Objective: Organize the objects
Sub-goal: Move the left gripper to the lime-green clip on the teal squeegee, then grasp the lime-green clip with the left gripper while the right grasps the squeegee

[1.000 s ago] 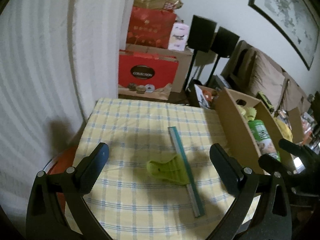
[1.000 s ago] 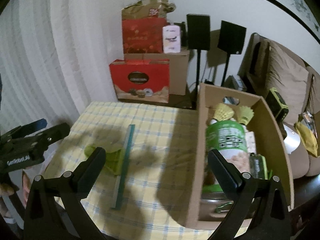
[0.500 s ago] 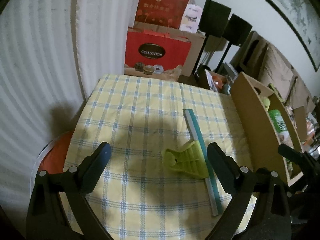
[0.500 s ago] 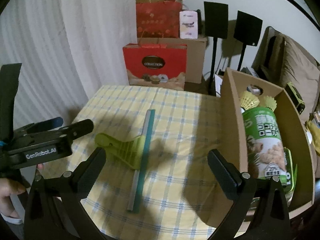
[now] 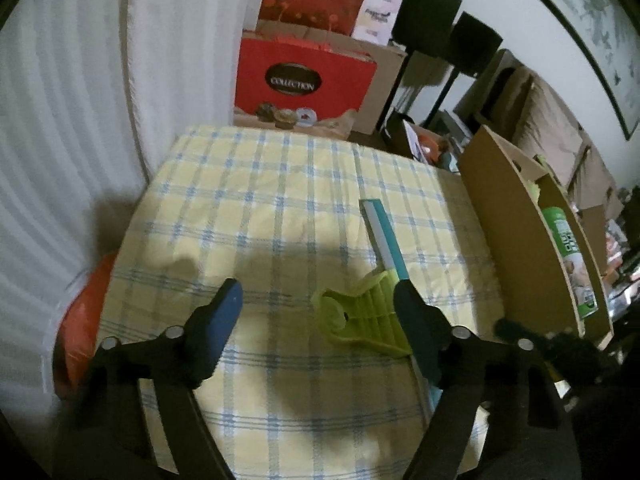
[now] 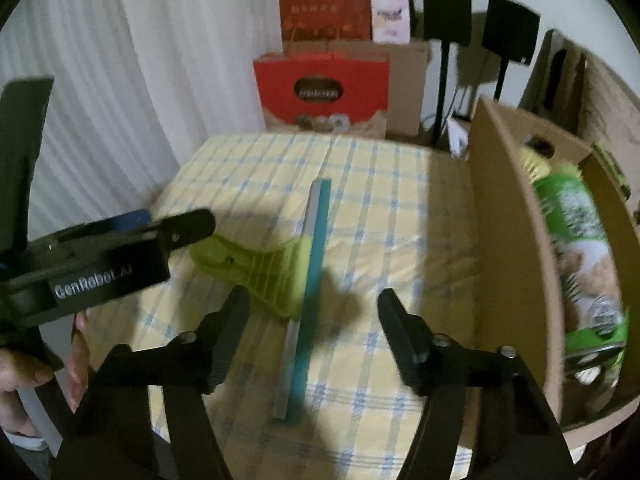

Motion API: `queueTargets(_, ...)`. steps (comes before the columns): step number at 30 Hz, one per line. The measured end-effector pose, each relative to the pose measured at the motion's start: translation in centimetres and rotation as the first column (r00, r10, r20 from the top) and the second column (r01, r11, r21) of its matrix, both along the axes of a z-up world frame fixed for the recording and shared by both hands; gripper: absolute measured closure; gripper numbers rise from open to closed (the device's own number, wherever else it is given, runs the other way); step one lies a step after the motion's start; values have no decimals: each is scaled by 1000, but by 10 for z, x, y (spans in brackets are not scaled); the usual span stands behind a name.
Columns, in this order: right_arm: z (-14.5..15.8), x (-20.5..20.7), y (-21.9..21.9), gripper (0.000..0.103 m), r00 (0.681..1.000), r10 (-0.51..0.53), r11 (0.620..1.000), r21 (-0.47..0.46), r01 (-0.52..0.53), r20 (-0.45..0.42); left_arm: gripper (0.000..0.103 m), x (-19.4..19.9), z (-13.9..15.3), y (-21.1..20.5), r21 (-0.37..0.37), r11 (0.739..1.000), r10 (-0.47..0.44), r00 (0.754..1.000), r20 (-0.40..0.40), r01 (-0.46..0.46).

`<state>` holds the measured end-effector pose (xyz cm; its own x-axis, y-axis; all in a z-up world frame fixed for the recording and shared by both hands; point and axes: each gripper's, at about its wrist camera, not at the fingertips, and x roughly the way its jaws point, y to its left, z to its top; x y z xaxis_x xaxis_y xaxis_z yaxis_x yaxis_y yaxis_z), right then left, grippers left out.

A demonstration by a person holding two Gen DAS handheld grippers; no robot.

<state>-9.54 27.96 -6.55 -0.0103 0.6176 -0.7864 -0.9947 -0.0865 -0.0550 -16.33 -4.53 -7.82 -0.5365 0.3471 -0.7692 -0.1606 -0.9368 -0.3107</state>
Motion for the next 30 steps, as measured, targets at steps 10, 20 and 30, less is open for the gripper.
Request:
queueTargets(10,-38,-1,7,59,998,11,992,-125,-19,-66,55,-11,-16,13,49,998,-29,998,57,26)
queueTargets(20,-51,-3,7,65,999,15,988,-152,-22,-48,79,-16,-31,21,37,999,-28,995,92,25)
queueTargets(30,-53,-11,2,82,998,22,993,-118,-16,51,90,-12,-27,21,47,998,-35,997,71,31)
